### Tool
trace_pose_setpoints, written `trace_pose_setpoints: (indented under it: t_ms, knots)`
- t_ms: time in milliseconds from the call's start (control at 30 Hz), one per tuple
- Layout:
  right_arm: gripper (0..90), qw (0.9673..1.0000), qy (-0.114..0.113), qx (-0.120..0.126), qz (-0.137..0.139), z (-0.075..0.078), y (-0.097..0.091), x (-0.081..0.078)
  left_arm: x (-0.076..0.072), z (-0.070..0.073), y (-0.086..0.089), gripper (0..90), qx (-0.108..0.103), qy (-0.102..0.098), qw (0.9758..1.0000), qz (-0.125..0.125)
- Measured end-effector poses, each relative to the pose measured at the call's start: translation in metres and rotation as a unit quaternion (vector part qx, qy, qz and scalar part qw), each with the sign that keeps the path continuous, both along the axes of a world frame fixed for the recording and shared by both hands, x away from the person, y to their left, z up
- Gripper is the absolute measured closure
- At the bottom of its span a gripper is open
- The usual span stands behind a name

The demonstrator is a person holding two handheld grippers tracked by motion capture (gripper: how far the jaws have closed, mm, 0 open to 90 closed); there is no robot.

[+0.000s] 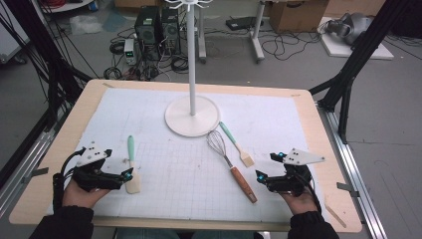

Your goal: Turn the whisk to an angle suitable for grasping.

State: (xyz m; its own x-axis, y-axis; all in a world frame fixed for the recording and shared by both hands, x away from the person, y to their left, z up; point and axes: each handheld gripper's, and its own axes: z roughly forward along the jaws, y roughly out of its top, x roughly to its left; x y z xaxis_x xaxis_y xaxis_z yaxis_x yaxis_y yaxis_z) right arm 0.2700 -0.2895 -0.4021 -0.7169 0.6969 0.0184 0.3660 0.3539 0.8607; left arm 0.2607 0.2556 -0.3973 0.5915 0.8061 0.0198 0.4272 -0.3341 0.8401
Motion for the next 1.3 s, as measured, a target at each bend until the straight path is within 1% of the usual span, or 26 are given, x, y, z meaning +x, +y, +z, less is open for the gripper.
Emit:
trace_pose_setpoints:
  t_ms: [167, 467, 567, 700, 833, 933, 1033, 1133, 1200, 1267, 1300]
  knots:
    - [17.0, 1.0000, 0.001, 0.001, 0.000, 0.000, 0.000, 0.000, 0.000, 0.000, -0.001, 3.3, -0.005, -0.001, 1.0000, 0.000]
    - [17.0, 1.0000, 0.001, 0.002, -0.003, 0.001, -0.002, -0.002, 0.001, 0.001, -0.003, 3.3, -0.003, -0.003, 1.0000, -0.006]
    - [17.0, 1.0000, -0.003, 0.002, -0.002, 0.001, -0.002, -0.002, 0.002, 0.001, -0.004, 3.3, -0.002, -0.003, 1.0000, -0.008]
    - [17.0, 1.0000, -0.003, 0.002, -0.001, 0.002, 0.000, -0.003, 0.000, 0.002, -0.005, 3.3, -0.004, -0.005, 0.9999, -0.009]
    - [17.1, 1.0000, -0.004, 0.002, 0.001, 0.003, 0.002, -0.002, 0.000, 0.002, -0.007, 3.3, -0.007, -0.005, 0.9999, -0.009]
    - [17.1, 1.0000, -0.002, 0.004, 0.004, 0.004, 0.005, -0.001, 0.001, 0.002, -0.008, 3.3, -0.003, -0.006, 0.9999, -0.014]
    - [17.2, 1.0000, 0.002, 0.003, 0.004, 0.005, 0.007, 0.001, 0.001, 0.001, -0.009, 3.3, -0.004, -0.005, 0.9999, -0.012]
    - [17.4, 1.0000, 0.002, 0.005, 0.005, 0.006, 0.009, 0.003, 0.000, 0.001, -0.011, 3.3, -0.003, -0.004, 0.9999, -0.014]
    - [17.9, 1.0000, 0.003, 0.003, 0.004, 0.008, 0.012, 0.004, 0.000, 0.001, -0.012, 3.3, -0.003, -0.004, 0.9999, -0.015]
    - [18.0, 1.0000, -0.001, -0.004, 0.004, 0.010, 0.014, 0.005, 0.000, 0.001, -0.012, 3.3, 0.000, -0.005, 0.9999, -0.016]
    - [18.0, 1.0000, 0.002, -0.005, 0.004, 0.011, 0.015, 0.006, 0.000, 0.001, -0.013, 3.3, -0.001, -0.005, 0.9999, -0.016]
